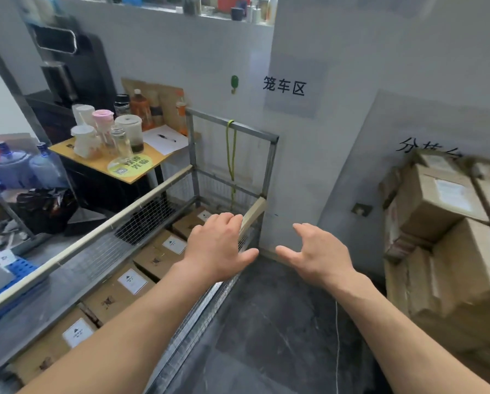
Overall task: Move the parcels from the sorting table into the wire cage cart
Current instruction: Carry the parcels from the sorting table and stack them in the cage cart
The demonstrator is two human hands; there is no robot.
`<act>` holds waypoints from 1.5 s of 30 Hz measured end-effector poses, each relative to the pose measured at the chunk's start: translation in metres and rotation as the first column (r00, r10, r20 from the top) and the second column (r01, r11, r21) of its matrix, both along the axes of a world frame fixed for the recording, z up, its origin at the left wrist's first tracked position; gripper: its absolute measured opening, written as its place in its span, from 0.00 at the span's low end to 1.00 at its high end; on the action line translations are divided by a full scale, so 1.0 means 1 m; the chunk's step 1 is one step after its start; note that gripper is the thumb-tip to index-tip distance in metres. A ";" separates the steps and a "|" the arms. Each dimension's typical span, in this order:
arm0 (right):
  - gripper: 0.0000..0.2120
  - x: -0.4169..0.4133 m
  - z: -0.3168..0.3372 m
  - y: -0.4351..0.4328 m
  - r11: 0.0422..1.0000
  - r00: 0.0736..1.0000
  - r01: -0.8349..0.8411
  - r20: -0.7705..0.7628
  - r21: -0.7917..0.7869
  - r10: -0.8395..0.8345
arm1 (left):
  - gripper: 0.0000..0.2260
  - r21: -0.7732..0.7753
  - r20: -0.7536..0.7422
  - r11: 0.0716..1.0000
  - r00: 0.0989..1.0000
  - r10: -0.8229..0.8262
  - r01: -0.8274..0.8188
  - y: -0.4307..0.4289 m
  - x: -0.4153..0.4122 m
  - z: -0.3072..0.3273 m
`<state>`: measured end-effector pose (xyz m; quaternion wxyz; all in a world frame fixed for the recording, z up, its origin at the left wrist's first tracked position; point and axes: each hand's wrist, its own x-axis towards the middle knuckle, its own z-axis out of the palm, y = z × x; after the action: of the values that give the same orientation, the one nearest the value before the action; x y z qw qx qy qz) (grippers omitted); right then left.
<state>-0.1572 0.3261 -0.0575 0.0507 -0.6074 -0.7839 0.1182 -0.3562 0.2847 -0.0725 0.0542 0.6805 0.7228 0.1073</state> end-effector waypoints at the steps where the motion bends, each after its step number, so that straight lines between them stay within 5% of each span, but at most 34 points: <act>1: 0.29 0.005 0.001 -0.002 1.000 1.000 0.012 -0.002 0.000 -0.012 | 0.32 0.003 -0.003 1.000 1.000 -0.011 0.011 0.001 0.004 0.000; 17: 0.32 0.077 0.016 -0.062 0.918 0.918 0.396 -0.008 0.025 -0.396 | 0.35 0.022 -0.014 0.920 0.920 -0.392 0.392 0.025 0.076 0.013; 29: 0.32 0.125 0.002 -0.171 0.707 0.707 0.707 0.008 -0.004 -0.707 | 0.34 -0.007 0.013 0.717 0.717 -0.697 0.697 -0.017 0.154 0.000; 45: 0.32 0.248 -0.002 -0.314 0.432 0.432 0.902 0.004 -0.003 -0.902 | 0.33 -0.016 0.008 0.438 0.438 -0.899 0.899 -0.106 0.321 0.000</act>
<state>0.0903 0.0123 -0.0596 0.1038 -0.9319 -0.3394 0.0745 -0.0350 0.1791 -0.0721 0.1084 0.9598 0.2531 0.0554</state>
